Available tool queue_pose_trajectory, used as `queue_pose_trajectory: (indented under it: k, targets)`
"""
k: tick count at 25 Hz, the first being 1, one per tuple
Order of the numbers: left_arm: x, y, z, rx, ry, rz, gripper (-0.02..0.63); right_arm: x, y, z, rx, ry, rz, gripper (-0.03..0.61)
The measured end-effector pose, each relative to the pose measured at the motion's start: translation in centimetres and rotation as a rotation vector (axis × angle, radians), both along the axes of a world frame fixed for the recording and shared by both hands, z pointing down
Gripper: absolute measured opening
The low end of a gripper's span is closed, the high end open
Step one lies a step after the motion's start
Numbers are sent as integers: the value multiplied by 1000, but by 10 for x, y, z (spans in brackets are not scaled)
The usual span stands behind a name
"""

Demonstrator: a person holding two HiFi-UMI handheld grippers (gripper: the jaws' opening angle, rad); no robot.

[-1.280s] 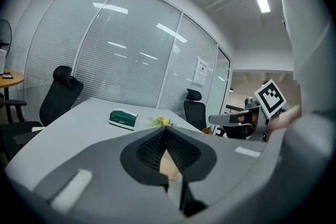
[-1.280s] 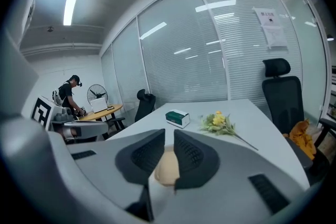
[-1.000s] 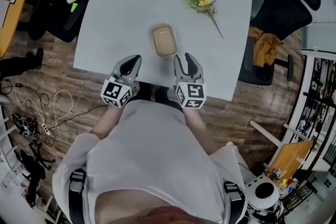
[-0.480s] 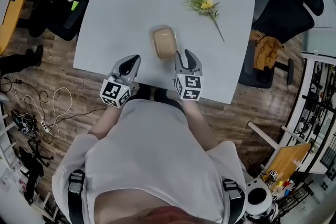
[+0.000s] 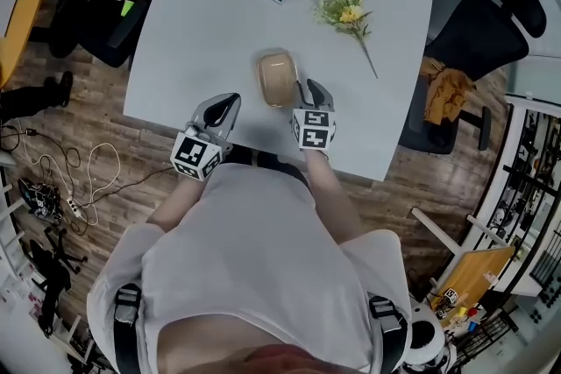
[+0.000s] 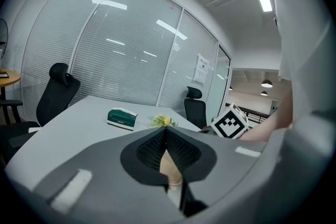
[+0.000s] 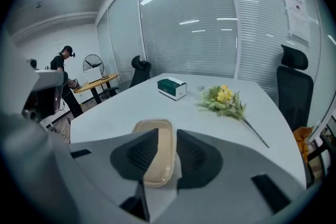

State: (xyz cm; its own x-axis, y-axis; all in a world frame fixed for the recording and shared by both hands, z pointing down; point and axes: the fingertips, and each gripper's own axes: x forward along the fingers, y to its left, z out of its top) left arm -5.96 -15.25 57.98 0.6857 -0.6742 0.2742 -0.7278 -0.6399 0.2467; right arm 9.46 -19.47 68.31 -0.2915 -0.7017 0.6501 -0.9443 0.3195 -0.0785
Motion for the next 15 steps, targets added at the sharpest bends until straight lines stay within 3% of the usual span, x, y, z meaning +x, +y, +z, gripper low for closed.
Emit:
queue_pose_trajectory:
  k: [15]
  targets:
    - [-7,-20,6,-9,-16,-22,11,-3,-31,55,-134,68,-51,105]
